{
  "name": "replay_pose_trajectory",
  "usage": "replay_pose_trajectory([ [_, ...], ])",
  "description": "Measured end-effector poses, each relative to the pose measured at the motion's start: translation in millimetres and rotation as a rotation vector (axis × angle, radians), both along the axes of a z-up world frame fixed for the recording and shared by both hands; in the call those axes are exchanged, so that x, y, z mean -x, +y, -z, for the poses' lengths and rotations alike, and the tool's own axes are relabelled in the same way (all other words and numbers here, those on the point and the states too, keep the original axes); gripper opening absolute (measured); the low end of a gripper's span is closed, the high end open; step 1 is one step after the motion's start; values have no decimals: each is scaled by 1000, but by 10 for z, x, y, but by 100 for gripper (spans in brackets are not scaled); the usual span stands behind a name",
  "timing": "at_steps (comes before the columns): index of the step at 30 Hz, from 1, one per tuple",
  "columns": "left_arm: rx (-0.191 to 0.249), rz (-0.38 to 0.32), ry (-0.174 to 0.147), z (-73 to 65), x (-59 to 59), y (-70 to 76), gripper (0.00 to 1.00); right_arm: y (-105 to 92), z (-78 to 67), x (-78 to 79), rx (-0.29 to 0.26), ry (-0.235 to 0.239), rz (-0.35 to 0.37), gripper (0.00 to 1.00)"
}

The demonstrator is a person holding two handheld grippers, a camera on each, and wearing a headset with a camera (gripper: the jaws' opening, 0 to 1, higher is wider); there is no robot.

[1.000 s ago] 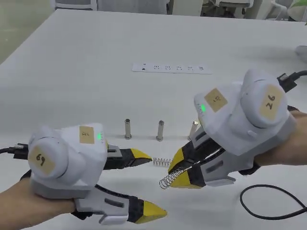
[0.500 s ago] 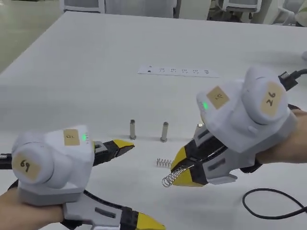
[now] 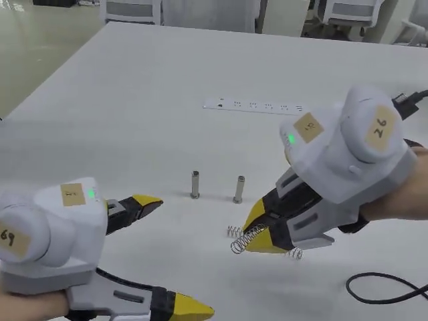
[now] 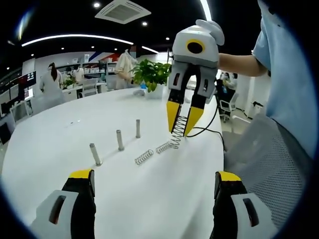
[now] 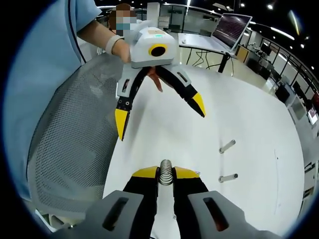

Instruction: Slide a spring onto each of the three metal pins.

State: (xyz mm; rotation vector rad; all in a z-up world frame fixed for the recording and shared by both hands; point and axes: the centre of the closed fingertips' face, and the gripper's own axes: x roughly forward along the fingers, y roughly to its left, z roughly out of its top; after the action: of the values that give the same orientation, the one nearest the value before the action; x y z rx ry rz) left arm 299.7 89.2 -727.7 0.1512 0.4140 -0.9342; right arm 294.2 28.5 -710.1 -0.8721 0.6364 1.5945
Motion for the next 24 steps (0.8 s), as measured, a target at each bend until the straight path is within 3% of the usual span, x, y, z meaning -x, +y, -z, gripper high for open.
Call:
replay_pose_trajectory([
  [9,7,-85,-6,-39,-102,325,98,32,-62,-127,26,-12,7,8],
  [14,3,-114,-8,-30,-142,414,98,46,-95,-224,49,-24,3,8],
  [24,16,-138,-6,-17,-154,470,98,144,-194,-571,79,-43,8,8],
])
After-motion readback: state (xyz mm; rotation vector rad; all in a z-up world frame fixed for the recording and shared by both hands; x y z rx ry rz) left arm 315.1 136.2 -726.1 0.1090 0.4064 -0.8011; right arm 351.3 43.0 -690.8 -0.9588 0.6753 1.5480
